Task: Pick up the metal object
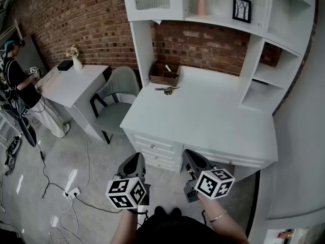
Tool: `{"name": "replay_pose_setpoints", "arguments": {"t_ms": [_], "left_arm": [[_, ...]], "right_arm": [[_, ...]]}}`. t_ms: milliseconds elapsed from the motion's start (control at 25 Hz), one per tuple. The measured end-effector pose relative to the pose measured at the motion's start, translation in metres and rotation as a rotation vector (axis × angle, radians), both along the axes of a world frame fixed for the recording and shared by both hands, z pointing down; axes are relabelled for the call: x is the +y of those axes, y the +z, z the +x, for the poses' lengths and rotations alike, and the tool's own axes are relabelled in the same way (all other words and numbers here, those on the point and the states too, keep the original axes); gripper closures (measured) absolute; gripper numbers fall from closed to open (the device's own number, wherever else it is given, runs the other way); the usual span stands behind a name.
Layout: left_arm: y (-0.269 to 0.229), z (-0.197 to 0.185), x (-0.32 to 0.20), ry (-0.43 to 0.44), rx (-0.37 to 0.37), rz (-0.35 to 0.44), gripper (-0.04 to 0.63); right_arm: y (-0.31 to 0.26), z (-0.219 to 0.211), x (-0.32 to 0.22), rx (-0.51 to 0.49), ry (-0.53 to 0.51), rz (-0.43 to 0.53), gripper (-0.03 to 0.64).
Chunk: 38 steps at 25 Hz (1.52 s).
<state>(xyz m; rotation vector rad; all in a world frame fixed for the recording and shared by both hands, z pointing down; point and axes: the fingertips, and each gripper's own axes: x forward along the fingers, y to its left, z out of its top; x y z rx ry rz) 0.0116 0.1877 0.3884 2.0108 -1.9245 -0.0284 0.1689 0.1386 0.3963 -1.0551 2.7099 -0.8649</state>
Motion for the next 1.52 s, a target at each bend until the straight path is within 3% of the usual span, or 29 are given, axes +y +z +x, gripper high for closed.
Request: {"name": "replay_pose_setpoints", "arguments": {"t_ms": [400,760,1080,1520], "left_arm": [[-0.001,0.012,-0.003,0.002,-0.013,0.01,0.586],[0.002,-0.006,-0.027,0.003,-0.039,0.011,0.587],[0.012,-0.046,-0.093,0.052,-0.028,0.002,0.587],[0.031,-0.123,-0.195,0.166,0.001,-0.049,0.586]], "right_arm": [[0.005,0.003,-0.004,-0.005,-0.035,0.0,0.612],[0.005,-0.012,-0.039,-0.041,-0.012,-0.014,0.612],[0.013,-0.048,-0.097,0.01,0.033,-0.014,0.612],[0.038,-0.116,-0.2,0.008,0.152,-0.117,0.611]]}}
